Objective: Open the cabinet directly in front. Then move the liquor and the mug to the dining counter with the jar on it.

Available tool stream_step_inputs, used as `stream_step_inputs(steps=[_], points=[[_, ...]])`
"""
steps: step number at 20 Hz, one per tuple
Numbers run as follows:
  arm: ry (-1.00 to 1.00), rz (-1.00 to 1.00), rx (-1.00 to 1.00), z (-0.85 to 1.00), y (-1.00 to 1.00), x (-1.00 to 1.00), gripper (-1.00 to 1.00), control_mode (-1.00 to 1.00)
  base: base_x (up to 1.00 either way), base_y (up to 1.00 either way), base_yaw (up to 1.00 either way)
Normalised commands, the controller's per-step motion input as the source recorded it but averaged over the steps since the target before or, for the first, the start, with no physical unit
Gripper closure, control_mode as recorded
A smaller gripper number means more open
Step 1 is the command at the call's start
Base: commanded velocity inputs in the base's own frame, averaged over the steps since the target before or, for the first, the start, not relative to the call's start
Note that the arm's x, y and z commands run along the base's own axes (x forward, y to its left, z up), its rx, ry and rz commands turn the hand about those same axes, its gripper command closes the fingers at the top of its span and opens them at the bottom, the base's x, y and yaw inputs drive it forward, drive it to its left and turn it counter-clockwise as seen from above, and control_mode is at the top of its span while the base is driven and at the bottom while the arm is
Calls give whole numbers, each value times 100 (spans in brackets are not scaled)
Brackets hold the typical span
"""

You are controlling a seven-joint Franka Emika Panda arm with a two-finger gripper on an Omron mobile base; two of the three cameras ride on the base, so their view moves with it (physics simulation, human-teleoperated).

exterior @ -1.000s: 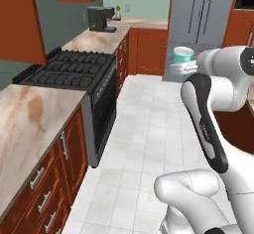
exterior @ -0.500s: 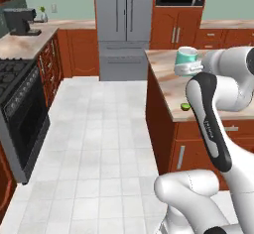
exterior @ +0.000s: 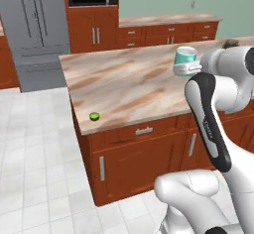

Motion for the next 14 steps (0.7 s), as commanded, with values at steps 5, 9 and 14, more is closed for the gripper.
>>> stream_step_inputs(steps=[5, 9, 14], points=[[0, 0, 0, 0, 0, 0, 100, 100, 55, -100, -30], [0, 0, 0, 0, 0, 0, 100, 100, 90, -100, -19], [0, 0, 0, 0, 0, 0, 100, 100, 96, -98, -8]])
